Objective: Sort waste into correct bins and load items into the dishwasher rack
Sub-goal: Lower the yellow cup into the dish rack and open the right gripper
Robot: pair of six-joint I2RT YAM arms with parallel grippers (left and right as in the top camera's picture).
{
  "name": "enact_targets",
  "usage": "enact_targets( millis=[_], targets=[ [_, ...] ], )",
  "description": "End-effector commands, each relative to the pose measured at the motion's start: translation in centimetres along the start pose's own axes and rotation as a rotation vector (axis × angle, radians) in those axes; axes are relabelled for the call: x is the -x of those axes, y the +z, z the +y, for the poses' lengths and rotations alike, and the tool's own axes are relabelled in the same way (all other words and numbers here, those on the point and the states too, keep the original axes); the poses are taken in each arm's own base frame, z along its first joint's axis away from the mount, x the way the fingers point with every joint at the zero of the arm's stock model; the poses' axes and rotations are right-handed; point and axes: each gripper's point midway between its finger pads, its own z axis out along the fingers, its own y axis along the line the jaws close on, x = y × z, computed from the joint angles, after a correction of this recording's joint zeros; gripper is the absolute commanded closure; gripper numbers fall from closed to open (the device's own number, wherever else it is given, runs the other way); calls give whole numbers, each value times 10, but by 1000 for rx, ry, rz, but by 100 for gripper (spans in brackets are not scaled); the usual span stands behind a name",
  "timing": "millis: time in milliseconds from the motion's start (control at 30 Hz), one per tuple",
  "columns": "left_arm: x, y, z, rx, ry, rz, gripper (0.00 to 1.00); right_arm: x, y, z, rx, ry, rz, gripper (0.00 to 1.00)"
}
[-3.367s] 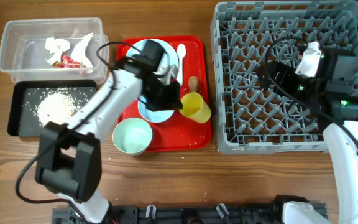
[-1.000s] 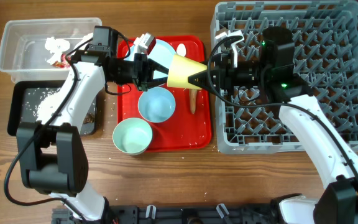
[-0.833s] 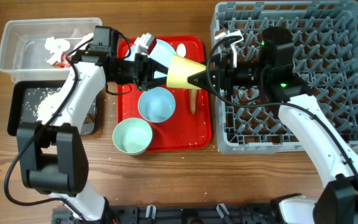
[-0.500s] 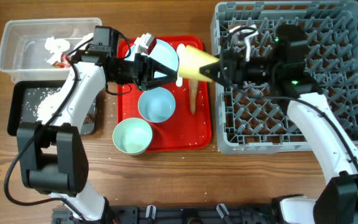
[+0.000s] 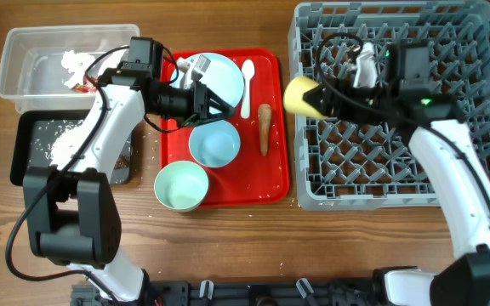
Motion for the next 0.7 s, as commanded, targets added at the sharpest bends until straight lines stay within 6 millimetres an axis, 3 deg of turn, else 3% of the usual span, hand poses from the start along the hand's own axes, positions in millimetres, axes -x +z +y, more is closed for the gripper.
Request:
enact_targets(
  millis=[0,167,267,300,500,667],
  targets=[
    [2,-3,46,258,-13,-25,83,28,-42,-4,-215,-93,-105,66],
    [1,-9,66,379,-26,-34,78,9,-63,-15,-344,-52,-25,66],
    [1,-15,79,461,-33,-39,69,-15,-62,-20,-390,-28,71,66],
    [0,-19,87,512,-39,-41,67,-33,-60,-23,-424,-23,142,66],
    [0,-26,97,580,-42,-49,68,-79,-62,-31,-571,15,321,65],
    [1,-27,99,593,-44,-52,68,-93,-63,-43,-645,39,386,66]
  ],
)
